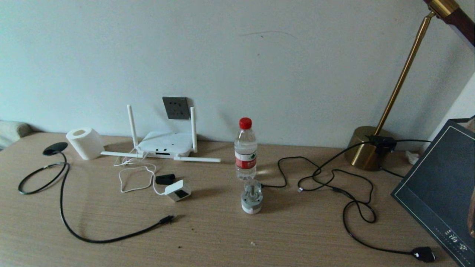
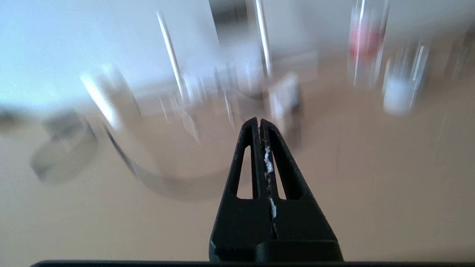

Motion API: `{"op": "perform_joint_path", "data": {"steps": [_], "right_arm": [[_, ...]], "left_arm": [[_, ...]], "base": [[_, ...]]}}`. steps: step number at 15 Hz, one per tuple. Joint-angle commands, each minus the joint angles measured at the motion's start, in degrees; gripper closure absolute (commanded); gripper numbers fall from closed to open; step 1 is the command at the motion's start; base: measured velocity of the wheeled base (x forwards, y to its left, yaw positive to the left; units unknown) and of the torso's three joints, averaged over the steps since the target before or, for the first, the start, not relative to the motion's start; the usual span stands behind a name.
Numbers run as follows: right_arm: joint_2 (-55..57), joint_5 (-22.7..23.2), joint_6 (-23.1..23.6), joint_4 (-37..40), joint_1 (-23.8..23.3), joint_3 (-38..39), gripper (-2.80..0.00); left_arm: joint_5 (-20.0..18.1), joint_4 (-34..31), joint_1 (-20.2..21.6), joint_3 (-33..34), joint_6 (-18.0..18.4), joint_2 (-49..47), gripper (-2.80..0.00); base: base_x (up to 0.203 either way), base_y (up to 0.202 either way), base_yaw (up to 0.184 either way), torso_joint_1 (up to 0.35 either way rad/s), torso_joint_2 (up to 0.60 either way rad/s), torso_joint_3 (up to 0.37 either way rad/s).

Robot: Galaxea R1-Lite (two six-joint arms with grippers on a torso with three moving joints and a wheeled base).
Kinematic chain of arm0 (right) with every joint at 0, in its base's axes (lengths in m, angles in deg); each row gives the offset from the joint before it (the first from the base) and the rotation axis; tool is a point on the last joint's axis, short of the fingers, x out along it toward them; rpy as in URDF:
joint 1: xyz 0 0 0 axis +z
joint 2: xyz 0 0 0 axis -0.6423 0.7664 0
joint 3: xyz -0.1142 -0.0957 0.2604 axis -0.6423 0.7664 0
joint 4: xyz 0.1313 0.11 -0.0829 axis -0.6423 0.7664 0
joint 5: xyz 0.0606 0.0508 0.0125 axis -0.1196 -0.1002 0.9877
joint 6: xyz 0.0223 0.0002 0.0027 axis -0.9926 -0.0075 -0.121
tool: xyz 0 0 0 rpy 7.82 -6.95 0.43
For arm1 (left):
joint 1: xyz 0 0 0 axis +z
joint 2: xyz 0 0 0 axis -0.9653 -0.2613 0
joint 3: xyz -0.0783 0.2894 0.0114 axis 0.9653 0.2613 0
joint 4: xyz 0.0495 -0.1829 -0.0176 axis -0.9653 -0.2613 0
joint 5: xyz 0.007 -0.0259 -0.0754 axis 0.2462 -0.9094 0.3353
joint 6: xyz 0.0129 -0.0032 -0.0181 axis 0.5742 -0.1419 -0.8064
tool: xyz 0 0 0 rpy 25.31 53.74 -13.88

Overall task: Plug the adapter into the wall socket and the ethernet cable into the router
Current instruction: Pick up plug

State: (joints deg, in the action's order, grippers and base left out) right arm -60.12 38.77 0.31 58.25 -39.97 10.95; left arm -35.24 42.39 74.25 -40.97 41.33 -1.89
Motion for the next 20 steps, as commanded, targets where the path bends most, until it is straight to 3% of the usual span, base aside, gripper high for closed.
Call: {"op": "perform_joint_path", "data": {"steps": [1,3,5,8,11,12,16,20], "right_arm": [[-0.02,-0.02,-0.03,-0.01,0.0,0.01,-2.8],[-0.02,-0.02,-0.03,-0.07,0.0,0.01,-2.8],[-0.11,0.06,1.29,-0.19,0.0,0.1,-2.8],[-0.11,0.06,1.29,-0.19,-0.02,0.1,-2.8],[-0.11,0.06,1.29,-0.19,-0.01,0.1,-2.8],[-0.11,0.06,1.29,-0.19,0.0,0.1,-2.8],[-0.11,0.06,1.29,-0.19,-0.04,0.1,-2.8],[-0.11,0.06,1.29,-0.19,0.0,0.1,-2.8]], "left_arm": [[0.0,-0.38,-1.06,-13.28,-0.62,-8.42,0.0],[-0.01,-3.83,-4.09,-32.11,-1.77,-20.96,0.0],[-0.34,-8.05,-6.9,-42.46,-1.71,-32.7,0.0],[-1.37,-11.27,-9.1,-44.0,1.32,-45.42,0.0],[-3.6,-11.57,-9.47,-44.15,8.14,-56.23,0.0],[-3.88,-10.35,-9.37,-44.18,10.88,-59.84,-2.8],[-4.64,-4.85,-9.1,-44.05,19.71,-72.09,-2.8],[-6.45,-4.27,-7.76,-40.89,33.93,-75.81,-2.8]], "base": [[0.0,0.0,0.0,0.0,0.0,0.0],[0.0,0.0,0.0,0.0,0.0,0.0],[0.0,0.0,0.0,0.0,0.0,0.0],[0.0,0.0,0.0,0.0,0.0,0.0],[0.0,0.0,0.0,0.0,0.0,0.0],[0.0,0.0,0.0,0.0,0.0,0.0],[0.0,0.0,0.0,0.0,0.0,0.0],[0.0,0.0,0.0,0.0,0.0,0.0]]}}
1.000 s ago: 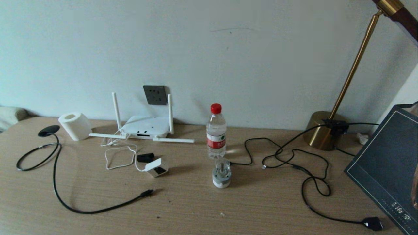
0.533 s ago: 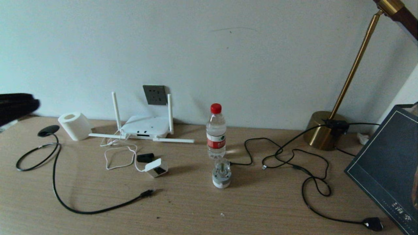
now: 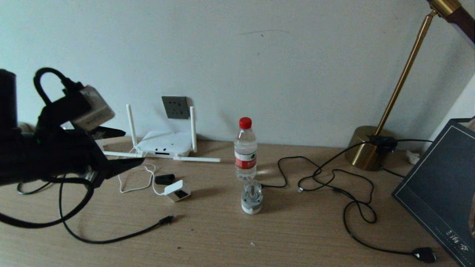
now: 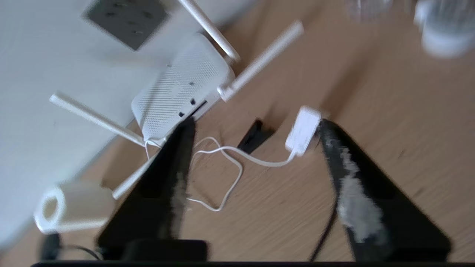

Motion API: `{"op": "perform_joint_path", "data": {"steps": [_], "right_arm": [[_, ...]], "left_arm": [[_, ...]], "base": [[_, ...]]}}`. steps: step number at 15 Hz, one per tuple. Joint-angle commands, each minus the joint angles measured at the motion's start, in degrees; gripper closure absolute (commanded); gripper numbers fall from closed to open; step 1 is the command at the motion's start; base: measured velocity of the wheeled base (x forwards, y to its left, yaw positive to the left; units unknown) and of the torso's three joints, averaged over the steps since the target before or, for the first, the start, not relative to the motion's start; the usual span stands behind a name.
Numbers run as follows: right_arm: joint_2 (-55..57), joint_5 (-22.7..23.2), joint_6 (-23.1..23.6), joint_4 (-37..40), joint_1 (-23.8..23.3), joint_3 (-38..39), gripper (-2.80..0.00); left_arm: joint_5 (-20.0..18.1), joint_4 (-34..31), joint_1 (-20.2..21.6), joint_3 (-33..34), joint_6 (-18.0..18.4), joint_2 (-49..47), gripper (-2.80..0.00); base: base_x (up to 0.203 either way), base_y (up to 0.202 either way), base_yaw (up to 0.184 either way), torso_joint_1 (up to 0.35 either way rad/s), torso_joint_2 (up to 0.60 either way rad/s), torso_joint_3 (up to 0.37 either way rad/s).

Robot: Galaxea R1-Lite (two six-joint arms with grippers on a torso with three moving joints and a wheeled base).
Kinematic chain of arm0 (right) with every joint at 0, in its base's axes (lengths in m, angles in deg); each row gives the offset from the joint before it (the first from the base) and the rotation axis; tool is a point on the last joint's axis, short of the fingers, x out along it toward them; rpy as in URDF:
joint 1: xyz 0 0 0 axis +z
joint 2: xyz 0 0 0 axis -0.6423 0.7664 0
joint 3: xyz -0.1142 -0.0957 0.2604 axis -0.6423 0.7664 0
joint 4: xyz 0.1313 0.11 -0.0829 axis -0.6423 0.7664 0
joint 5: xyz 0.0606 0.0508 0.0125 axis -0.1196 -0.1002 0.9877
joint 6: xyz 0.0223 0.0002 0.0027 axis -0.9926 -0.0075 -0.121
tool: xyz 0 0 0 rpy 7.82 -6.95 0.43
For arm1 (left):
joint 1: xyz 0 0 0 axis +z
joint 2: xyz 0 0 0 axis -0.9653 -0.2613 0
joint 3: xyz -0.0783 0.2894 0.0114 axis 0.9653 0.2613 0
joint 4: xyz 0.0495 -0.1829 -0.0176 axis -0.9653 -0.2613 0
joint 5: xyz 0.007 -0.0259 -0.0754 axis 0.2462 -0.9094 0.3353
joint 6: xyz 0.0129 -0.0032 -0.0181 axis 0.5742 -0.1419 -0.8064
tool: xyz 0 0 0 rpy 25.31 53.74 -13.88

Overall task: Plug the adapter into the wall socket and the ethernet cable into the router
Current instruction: Pick up plug

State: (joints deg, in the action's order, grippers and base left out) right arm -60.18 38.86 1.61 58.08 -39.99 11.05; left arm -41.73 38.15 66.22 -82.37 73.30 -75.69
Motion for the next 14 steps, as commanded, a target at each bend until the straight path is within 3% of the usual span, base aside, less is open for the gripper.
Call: {"op": "perform_joint_path", "data": {"steps": [1,2,7,9,11,14], "right_arm": [[-0.05,-0.02,-0.01,-0.01,-0.01,0.0,-2.8],[-0.05,-0.02,-0.01,-0.01,-0.03,0.0,-2.8],[-0.05,-0.02,-0.01,-0.01,0.01,0.0,-2.8],[-0.05,-0.02,-0.01,-0.01,0.02,0.0,-2.8],[-0.05,-0.02,-0.01,-0.01,0.02,0.0,-2.8],[-0.05,-0.02,-0.01,-0.01,0.02,0.0,-2.8]], "left_arm": [[-0.8,-0.07,0.88,1.18,7.07,-2.76,-2.8],[-2.31,-0.04,1.59,2.36,12.29,-3.85,-2.8],[-13.59,-3.44,5.54,10.43,29.89,-8.45,-2.8],[-16.44,-11.38,7.18,6.38,35.04,-11.63,-2.8],[-16.99,-17.64,8.74,-0.04,39.47,-15.14,-2.8],[-17.16,-21.88,9.64,-8.86,41.93,-22.71,-2.8]], "base": [[0.0,0.0,0.0,0.0,0.0,0.0],[0.0,0.0,0.0,0.0,0.0,0.0],[0.0,0.0,0.0,0.0,0.0,0.0],[0.0,0.0,0.0,0.0,0.0,0.0],[0.0,0.0,0.0,0.0,0.0,0.0],[0.0,0.0,0.0,0.0,0.0,0.0]]}}
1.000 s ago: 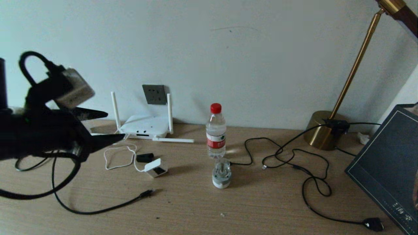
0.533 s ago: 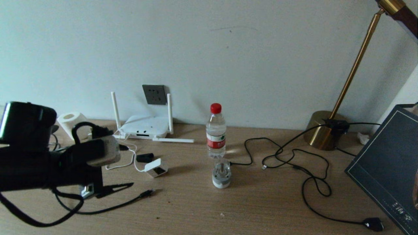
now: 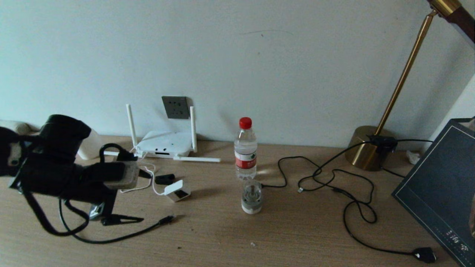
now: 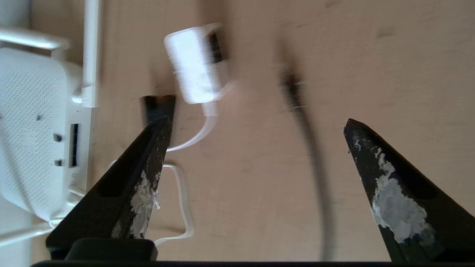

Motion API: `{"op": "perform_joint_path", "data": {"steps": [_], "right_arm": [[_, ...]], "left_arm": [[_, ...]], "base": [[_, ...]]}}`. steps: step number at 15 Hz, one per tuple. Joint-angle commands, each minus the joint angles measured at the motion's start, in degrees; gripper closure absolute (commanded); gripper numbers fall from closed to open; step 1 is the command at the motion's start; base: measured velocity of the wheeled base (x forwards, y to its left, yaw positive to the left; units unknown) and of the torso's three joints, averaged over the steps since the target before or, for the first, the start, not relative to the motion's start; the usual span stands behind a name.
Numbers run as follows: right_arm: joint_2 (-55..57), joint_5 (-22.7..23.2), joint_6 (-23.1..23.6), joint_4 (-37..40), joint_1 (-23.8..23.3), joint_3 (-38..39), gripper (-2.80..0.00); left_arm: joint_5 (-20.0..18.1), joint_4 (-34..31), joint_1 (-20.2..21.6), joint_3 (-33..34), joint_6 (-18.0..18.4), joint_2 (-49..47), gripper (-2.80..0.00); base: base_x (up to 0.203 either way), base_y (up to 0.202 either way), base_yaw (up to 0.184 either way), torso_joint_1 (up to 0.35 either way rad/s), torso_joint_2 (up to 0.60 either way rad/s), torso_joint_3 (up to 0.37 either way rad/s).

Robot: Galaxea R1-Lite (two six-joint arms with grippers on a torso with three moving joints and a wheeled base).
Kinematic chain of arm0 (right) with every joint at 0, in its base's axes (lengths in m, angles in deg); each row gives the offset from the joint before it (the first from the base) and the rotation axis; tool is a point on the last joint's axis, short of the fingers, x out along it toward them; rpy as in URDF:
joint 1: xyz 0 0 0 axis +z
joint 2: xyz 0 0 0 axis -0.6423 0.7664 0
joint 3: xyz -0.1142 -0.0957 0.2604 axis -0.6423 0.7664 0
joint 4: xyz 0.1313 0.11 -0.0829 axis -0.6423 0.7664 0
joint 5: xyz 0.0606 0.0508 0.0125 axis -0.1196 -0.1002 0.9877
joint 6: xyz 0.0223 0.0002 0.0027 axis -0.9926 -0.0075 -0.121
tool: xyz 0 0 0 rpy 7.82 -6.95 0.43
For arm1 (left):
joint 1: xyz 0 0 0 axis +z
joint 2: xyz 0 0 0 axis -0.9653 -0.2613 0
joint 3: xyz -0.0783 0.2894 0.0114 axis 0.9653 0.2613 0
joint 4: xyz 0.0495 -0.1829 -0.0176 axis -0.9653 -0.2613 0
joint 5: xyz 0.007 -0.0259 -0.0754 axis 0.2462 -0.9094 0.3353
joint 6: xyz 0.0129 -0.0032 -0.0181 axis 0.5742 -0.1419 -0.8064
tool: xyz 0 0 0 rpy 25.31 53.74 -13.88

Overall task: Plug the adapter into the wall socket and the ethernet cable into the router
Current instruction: Pick up plug

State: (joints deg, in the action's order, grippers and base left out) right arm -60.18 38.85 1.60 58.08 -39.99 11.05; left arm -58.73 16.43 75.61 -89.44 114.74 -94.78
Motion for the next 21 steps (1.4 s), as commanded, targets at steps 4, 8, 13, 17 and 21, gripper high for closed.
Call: {"op": "perform_joint_path", "data": {"steps": [4,8,13,17,21], "right_arm": [[-0.05,-0.02,0.0,-0.01,0.02,0.0,-2.8],[-0.05,-0.02,0.0,-0.01,-0.06,0.0,-2.8],[-0.05,-0.02,0.0,-0.01,0.02,0.0,-2.8],[-0.05,-0.02,0.0,-0.01,0.02,0.0,-2.8],[-0.05,-0.02,0.0,-0.01,0.02,0.0,-2.8]], "left_arm": [[0.75,-1.63,-1.51,-9.74,-3.49,-9.74,-2.8],[3.5,-1.22,-6.85,-10.7,-15.42,-11.73,-2.8],[3.9,-1.5,-8.57,-15.33,-16.08,-17.14,-2.8],[5.83,-1.32,-9.09,-17.26,-16.38,-19.64,-2.8],[5.97,-1.24,-9.91,-19.4,-18.51,-20.81,0.0]], "base": [[0.0,0.0,0.0,0.0,0.0,0.0],[0.0,0.0,0.0,0.0,0.0,0.0],[0.0,0.0,0.0,0.0,0.0,0.0],[0.0,0.0,0.0,0.0,0.0,0.0],[0.0,0.0,0.0,0.0,0.0,0.0]]}}
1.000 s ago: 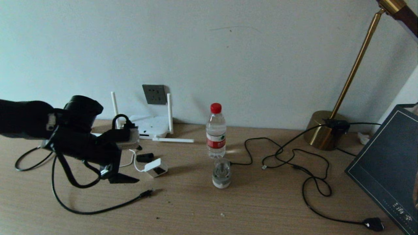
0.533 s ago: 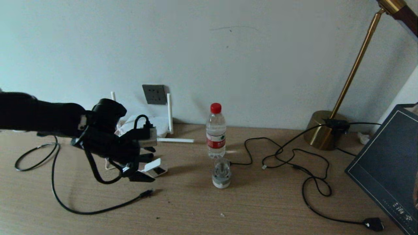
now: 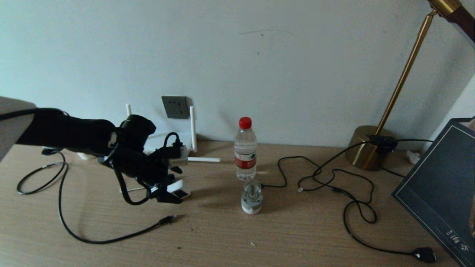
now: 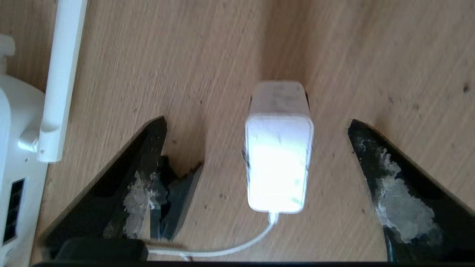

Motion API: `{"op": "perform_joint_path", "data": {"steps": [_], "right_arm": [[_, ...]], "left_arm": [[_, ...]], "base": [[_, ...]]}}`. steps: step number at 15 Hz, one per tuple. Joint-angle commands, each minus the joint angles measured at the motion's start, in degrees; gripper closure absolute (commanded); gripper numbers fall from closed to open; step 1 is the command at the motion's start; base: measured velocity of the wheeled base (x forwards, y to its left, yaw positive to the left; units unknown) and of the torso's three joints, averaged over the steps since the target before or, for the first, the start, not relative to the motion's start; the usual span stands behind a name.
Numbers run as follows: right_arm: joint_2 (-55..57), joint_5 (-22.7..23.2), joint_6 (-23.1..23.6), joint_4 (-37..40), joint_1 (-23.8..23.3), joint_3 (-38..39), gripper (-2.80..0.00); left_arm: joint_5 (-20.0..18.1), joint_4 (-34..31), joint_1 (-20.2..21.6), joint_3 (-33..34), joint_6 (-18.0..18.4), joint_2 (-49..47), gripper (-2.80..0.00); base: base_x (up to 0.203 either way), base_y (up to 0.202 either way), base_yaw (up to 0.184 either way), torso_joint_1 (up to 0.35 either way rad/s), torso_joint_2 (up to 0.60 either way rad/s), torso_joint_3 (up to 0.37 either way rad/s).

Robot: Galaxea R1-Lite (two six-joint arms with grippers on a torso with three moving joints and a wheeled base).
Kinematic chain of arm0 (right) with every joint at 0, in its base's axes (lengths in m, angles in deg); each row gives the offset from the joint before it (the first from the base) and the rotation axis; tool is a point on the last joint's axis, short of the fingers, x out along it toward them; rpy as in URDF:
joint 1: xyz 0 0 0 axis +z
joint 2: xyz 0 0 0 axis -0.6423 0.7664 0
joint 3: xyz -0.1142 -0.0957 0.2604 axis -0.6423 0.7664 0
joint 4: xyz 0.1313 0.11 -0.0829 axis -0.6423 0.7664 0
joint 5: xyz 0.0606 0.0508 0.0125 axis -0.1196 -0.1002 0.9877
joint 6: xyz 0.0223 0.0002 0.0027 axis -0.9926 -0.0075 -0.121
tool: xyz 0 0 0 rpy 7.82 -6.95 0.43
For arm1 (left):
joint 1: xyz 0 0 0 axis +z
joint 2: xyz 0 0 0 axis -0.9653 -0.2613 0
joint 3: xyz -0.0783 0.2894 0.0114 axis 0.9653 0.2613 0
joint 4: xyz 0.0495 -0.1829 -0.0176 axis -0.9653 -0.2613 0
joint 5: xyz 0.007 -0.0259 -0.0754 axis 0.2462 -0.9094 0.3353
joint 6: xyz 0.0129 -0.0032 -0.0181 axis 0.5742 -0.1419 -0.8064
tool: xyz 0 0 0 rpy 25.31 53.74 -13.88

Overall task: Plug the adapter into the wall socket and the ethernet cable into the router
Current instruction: Pick up plug

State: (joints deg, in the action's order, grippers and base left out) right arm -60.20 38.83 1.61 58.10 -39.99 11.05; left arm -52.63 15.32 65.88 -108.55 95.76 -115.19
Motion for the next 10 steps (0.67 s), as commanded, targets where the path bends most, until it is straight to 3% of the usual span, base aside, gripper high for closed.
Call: {"op": "perform_joint_path", "data": {"steps": [1,10], "right_arm": [[-0.02,0.0,-0.02,-0.04,0.02,0.0,-2.8],[-0.02,0.0,-0.02,-0.04,0.02,0.0,-2.8]], "left_arm": [[-0.07,-0.1,-0.7,-0.52,-0.33,-0.4,0.0],[1.28,0.4,-2.19,-0.2,-0.84,-0.49,0.0]], "base": [[0.0,0.0,0.0,0.0,0.0,0.0],[0.0,0.0,0.0,0.0,0.0,0.0]]}}
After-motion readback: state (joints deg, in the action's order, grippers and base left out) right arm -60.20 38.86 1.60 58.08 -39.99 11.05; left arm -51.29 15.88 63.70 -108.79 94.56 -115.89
